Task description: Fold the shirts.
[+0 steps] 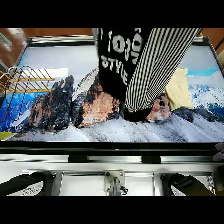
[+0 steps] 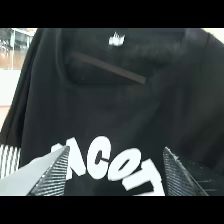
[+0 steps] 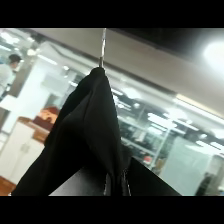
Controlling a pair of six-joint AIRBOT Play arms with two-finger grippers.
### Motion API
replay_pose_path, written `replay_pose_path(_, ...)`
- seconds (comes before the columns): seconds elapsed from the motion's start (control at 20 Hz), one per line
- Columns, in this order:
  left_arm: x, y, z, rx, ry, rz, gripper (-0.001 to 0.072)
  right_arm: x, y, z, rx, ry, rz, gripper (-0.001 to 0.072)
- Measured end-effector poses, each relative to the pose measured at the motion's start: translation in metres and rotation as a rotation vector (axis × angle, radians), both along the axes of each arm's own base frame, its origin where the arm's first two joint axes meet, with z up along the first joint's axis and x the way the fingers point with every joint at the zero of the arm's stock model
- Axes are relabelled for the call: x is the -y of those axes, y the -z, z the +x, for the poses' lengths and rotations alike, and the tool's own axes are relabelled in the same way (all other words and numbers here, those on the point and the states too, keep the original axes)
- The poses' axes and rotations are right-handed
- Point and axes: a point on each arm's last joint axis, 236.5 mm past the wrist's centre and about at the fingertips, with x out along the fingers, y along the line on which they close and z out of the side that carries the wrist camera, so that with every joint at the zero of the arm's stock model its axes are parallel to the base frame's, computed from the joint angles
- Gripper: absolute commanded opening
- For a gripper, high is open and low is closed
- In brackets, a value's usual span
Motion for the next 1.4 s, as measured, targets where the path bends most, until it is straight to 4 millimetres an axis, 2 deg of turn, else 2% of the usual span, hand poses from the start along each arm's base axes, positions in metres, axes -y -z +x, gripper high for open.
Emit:
replay_pose_path(0.1,0.003,0.006,-0.001,-0.011,0.007,0.028,0.0674,0.02,-0.005,0.003,0.024,0.061,-0.003,0.0076)
replay_pose_path(0.2,0.005,0.013,0.0,-0.021,0.012,0.052,0.0674,0.052,-0.011,0.006,0.033,0.127,0.025,0.0076)
replay_pose_path(0.4,0.006,0.021,0.003,-0.034,0.013,0.076,0.0674,0.14,-0.017,0.007,0.014,0.269,0.145,0.0076)
replay_pose_path(0.55,0.008,0.026,0.008,-0.045,0.012,0.081,0.0674,0.202,-0.005,0.007,-0.066,0.374,0.215,0.0076)
replay_pose_path(0.7,0.01,0.033,0.016,-0.061,0.012,0.088,0.0674,0.24,0.013,-0.001,-0.17,0.448,0.257,0.0076)
replay_pose_path(0.8,0.011,0.039,0.022,-0.073,0.012,0.092,0.0674,0.249,0.017,-0.014,-0.21,0.476,0.269,0.0076)
replay_pose_path(0.9,0.012,0.043,0.026,-0.083,0.013,0.094,0.0674,0.247,0.012,-0.037,-0.219,0.484,0.273,0.0076)
replay_pose_path(1.15,0.013,0.049,0.031,-0.094,0.013,0.096,0.0674,0.235,-0.003,-0.107,-0.196,0.56,0.225,0.0076)
replay_pose_path(1.4,0.014,0.049,0.032,-0.102,0.014,0.09,0.0674,0.248,-0.002,-0.178,-0.199,0.731,0.247,0.0076)
